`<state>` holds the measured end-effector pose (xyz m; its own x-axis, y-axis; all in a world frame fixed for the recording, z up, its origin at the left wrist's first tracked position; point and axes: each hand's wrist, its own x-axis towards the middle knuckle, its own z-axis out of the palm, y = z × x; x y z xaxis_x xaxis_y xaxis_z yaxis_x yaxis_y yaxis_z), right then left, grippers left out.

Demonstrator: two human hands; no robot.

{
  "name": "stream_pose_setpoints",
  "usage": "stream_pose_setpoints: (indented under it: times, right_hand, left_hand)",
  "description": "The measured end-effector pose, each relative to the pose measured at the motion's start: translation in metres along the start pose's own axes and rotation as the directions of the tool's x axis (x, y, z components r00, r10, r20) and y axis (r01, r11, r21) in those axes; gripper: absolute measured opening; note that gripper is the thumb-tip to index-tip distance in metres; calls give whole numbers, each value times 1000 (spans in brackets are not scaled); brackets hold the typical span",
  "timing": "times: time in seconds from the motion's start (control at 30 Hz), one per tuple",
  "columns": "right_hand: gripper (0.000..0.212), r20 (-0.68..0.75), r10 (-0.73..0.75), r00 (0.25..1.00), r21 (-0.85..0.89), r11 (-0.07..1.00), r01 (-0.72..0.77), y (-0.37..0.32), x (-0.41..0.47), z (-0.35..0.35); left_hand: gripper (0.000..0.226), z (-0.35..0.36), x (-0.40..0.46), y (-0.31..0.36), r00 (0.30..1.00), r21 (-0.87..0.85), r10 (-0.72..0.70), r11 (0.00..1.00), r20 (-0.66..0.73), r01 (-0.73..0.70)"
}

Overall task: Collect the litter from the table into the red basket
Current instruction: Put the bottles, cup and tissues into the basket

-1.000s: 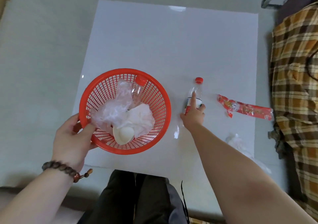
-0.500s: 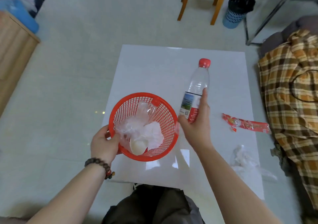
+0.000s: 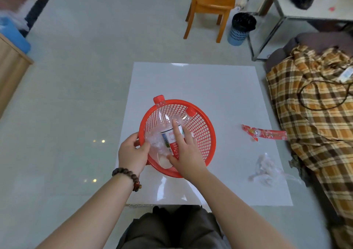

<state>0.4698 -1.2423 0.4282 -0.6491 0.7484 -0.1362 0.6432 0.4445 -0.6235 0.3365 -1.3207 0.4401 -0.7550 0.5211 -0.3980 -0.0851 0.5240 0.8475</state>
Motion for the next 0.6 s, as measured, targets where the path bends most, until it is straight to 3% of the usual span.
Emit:
stream_pose_setpoints:
  times: [0.17, 0.4, 0.6]
  right_hand:
    - [102, 41, 69, 997, 11, 998, -69, -1, -12, 0]
    - [98, -9, 108, 994, 65, 992, -107, 24, -24, -12]
    - [79, -173, 182, 968, 236, 962, -139, 81, -35, -53]
  left_hand:
    - [15, 2, -6, -6, 999, 38, 2, 999, 47, -4]
    - [13, 26, -24, -13, 998, 43, -29, 999, 59, 27]
    - [15, 72, -45, -13, 995, -17, -99, 995, -2, 99]
